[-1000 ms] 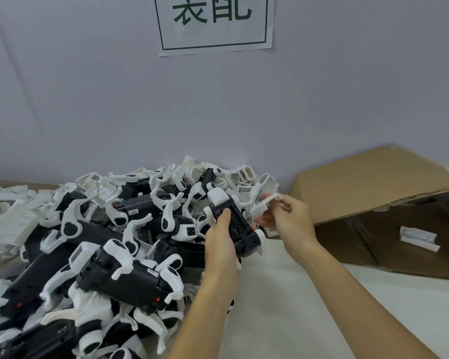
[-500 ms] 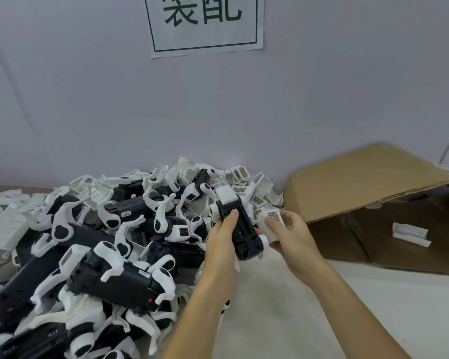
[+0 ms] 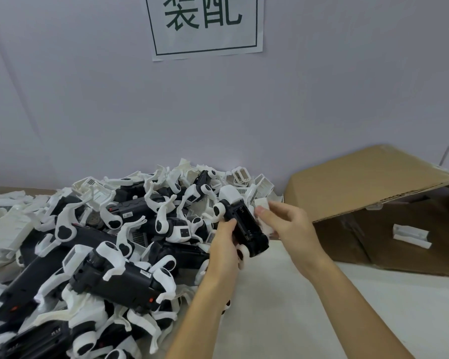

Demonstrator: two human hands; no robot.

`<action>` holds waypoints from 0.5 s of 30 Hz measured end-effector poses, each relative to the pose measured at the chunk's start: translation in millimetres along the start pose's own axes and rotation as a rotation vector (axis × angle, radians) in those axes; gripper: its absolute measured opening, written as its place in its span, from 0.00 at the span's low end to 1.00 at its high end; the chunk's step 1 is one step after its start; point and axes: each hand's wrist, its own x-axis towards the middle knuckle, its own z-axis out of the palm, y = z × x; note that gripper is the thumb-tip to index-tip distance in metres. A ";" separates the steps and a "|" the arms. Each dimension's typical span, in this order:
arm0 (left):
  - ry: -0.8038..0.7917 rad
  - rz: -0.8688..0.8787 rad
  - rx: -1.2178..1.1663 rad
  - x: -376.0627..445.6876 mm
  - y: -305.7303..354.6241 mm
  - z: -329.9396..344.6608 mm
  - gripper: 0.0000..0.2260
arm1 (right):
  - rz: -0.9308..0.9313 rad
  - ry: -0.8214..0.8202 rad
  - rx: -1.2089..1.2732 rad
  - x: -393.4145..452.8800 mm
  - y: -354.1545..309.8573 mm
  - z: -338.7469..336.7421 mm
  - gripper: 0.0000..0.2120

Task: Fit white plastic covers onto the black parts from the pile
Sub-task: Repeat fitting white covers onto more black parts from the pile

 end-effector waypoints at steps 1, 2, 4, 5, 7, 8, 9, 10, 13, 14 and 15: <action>0.008 0.022 0.023 -0.2 0.3 0.8 0.13 | -0.041 -0.027 -0.069 -1.4 -3.8 1.7 0.06; 0.009 0.039 0.048 -0.5 0.2 1.1 0.13 | -0.073 -0.043 -0.146 -2.0 -7.1 4.0 0.05; 0.001 0.060 0.092 -0.5 -0.7 1.2 0.14 | -0.116 -0.037 -0.300 -2.9 -11.9 9.5 0.04; -0.009 0.072 0.099 -1.0 -1.0 0.9 0.14 | -0.138 -0.021 -0.376 -3.6 -14.0 11.7 0.03; -0.046 0.079 0.070 -0.6 -1.3 0.2 0.17 | -0.162 0.010 -0.477 -4.8 -17.6 15.5 0.02; -0.077 0.086 0.056 -0.3 -1.2 0.0 0.19 | -0.164 0.015 -0.496 -5.3 -18.3 16.8 0.04; -0.109 0.104 0.053 -1.2 -1.1 0.7 0.21 | -0.166 0.014 -0.509 -5.7 -18.4 18.0 0.05; -0.131 0.123 0.056 -2.6 -1.3 1.4 0.22 | -0.170 0.015 -0.529 -6.4 -18.7 19.4 0.07; -0.128 0.157 0.089 -6.2 -1.1 4.2 0.21 | -0.176 0.046 -0.595 -7.7 -17.7 21.7 0.12; -0.117 0.165 0.095 -6.1 -1.1 4.1 0.20 | -0.176 0.063 -0.622 -8.5 -17.9 22.4 0.12; -0.092 0.172 0.096 -5.5 -1.8 3.8 0.20 | -0.179 0.082 -0.658 -8.8 -17.7 23.1 0.12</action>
